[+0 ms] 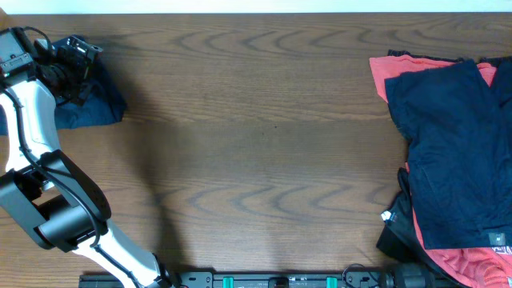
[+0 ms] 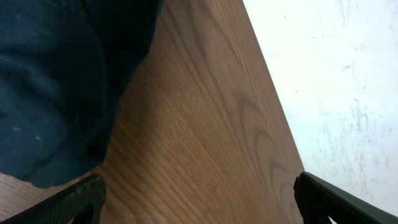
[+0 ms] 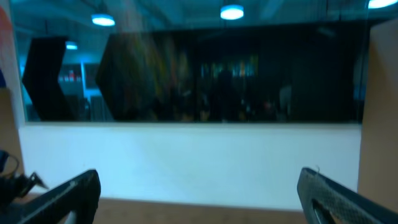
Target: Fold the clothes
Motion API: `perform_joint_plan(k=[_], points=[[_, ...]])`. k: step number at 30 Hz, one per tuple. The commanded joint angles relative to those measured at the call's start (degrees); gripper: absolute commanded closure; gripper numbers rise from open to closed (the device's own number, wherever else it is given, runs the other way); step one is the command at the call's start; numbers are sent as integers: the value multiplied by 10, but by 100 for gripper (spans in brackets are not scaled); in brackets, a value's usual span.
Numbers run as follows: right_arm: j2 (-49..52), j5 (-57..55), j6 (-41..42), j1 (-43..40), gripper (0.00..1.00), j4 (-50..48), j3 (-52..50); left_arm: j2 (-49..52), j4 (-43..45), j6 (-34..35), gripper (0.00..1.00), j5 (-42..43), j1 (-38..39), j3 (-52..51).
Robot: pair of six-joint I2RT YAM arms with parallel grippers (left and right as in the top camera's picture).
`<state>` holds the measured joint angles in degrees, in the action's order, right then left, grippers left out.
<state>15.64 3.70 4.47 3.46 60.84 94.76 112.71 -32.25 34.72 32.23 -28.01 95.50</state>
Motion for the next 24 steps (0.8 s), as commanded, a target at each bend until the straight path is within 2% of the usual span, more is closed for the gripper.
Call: perform_joint_plan(k=[1,6,13,16,24], points=[[-54,5,-18,3,1,-53,-125,-16,-1,-5,2,3,0,12],[-155,31,-17,-4,1,-188,-376,-16,-1,-5,2,3,0,12],[-153,82,-16,-5,1,-398,-613,-16,-1,-5,2,3,0,12],[-153,86,-16,-5,1,-463,-693,-16,-1,-5,2,3,0,12],[-153,103,-15,-5,1,-534,-843,-16,-1,-5,2,3,0,12]])
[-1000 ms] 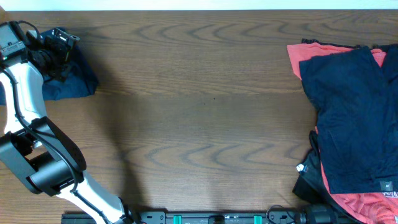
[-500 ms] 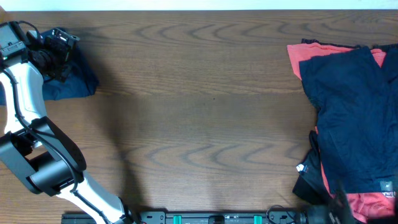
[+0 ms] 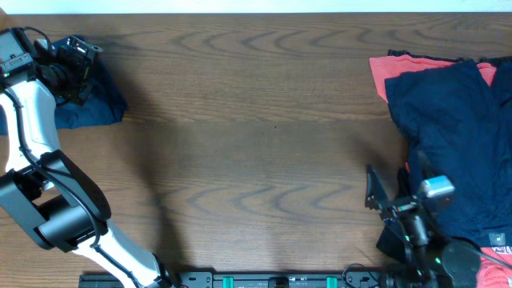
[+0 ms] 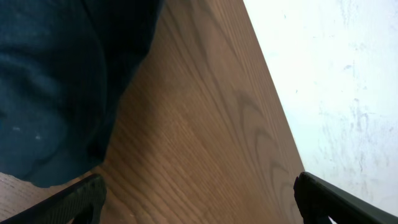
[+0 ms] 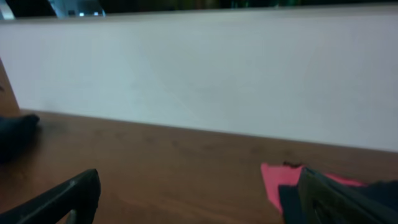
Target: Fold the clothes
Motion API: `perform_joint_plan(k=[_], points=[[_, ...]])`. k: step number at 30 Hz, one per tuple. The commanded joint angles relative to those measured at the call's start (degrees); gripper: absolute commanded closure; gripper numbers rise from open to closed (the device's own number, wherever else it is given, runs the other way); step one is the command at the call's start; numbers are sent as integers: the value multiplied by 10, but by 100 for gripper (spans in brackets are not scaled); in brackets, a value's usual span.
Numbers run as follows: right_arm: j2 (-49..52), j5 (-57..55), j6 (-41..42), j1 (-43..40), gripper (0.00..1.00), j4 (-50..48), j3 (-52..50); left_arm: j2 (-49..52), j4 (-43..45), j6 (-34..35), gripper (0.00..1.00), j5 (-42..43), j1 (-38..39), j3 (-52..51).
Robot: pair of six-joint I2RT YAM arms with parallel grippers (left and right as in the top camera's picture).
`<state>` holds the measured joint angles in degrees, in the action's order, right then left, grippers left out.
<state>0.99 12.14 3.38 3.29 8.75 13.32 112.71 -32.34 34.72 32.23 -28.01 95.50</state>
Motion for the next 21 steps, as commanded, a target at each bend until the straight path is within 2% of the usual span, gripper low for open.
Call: perform_joint_plan(k=[1,9,21], points=[[-7,21,-3,-3,1,-18,-41,-16,0,-5,2,3,0,12],[-7,64,-2,-3,1,-61,-126,-16,0,-5,2,3,0,12],[-7,78,-3,-2,1,-63,-130,-16,0,-5,2,3,0,12]])
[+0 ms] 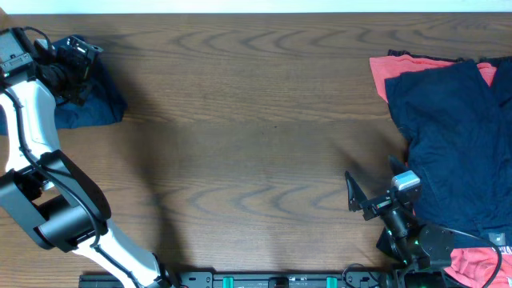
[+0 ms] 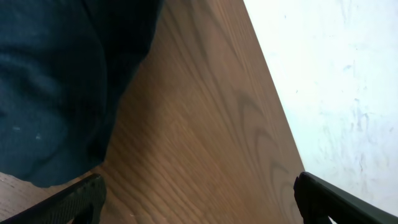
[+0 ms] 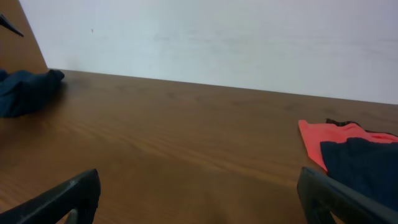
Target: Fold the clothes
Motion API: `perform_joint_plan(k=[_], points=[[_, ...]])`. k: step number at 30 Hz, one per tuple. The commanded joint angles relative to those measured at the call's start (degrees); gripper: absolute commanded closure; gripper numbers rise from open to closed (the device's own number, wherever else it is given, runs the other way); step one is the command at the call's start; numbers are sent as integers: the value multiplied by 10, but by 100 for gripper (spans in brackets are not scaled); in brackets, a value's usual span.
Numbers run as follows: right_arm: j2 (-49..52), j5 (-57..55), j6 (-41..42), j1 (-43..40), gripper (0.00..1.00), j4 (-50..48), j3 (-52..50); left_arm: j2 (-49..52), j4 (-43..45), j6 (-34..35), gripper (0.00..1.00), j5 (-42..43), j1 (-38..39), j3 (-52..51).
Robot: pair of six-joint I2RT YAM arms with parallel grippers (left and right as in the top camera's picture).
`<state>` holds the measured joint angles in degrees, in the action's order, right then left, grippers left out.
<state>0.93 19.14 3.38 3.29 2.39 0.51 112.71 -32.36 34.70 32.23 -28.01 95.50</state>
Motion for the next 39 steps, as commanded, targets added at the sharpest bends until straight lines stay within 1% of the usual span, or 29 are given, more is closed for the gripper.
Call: perform_joint_plan(k=[1,33,34,36,39], points=[[-6,8,-3,-2,1,0,-2,-16,0,-5,2,3,0,12],[-6,8,-3,-2,1,0,-2,-16,0,-5,2,3,0,12],[-6,8,-3,-2,1,0,-2,-16,0,-10,2,-7,0,12],[-6,8,-3,-2,1,0,-2,-16,-8,-38,2,-56,0,11],[-6,8,-3,-2,1,0,-2,-16,-66,-102,2,-122,0,10]])
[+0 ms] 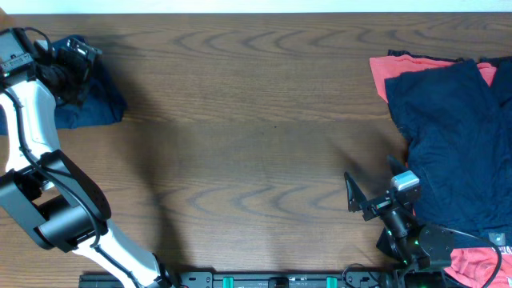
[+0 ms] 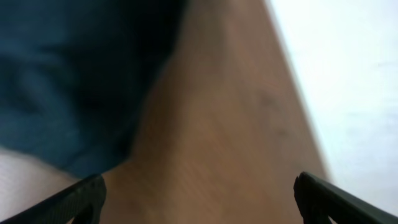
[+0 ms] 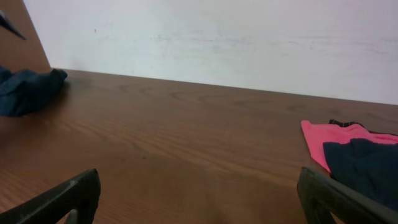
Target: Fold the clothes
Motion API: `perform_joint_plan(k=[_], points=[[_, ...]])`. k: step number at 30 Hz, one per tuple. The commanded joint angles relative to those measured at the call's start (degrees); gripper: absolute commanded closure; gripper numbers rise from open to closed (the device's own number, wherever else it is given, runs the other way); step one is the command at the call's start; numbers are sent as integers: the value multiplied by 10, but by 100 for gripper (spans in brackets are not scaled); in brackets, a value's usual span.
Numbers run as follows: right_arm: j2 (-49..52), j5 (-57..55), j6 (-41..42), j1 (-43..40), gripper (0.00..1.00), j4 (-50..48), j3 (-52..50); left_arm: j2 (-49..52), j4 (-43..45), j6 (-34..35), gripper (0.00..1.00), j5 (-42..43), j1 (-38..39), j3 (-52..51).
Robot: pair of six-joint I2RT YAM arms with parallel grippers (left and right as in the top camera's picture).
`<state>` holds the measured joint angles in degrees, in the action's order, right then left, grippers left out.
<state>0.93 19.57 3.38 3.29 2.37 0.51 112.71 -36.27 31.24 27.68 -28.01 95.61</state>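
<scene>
A folded dark blue garment (image 1: pixel 92 104) lies at the table's far left corner; it fills the blurred left wrist view's upper left (image 2: pixel 68 81). My left gripper (image 1: pixel 80 54) hangs over its back edge, open, nothing between the fingers (image 2: pixel 198 199). At the right lies a pile: a navy shirt (image 1: pixel 456 152) over a coral-red one (image 1: pixel 382 72), both also at the right wrist view's right edge (image 3: pixel 364 162). My right gripper (image 1: pixel 374 192) sits low near the front right, beside the pile, open and empty (image 3: pixel 198 199).
The brown wooden table (image 1: pixel 256 136) spans the view, with a white wall (image 3: pixel 217 43) behind its far edge. A black rail (image 1: pixel 272 280) runs along the front edge. The left arm's white links (image 1: pixel 32 120) reach up the left side.
The left wrist view is now blurred and shifted, with more of the blue garment across it, so the left gripper has moved slightly. The right gripper has barely moved.
At first the left gripper hung open over the folded blue garment and the right arm was out of the overhead view, its camera facing a dark window. The right gripper then appeared beside the clothes pile, lower and looking across the table, where it remains.
</scene>
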Motion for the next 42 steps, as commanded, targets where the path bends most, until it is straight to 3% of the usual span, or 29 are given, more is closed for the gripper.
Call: perform_joint_plan(k=[1,6,9,19,28,35,42], points=[[-6,4,-3,-2,1,0,-2,-16,-52,-88,2,-106,0,9],[-6,4,-3,-2,1,1,-2,-27,-113,-126,2,-274,0,9],[-6,4,-2,-2,1,0,-2,-68,-107,-126,2,-320,0,9],[-6,4,-3,-2,1,0,-2,-275,23,-146,2,-329,26,9],[-6,4,-3,-2,1,1,-2,-480,32,-167,2,-334,75,-19],[-6,4,-3,-2,1,0,-2,-661,66,-167,2,-334,104,-157],[-6,4,-3,-2,1,0,-2,-895,159,-167,2,-338,128,-401]])
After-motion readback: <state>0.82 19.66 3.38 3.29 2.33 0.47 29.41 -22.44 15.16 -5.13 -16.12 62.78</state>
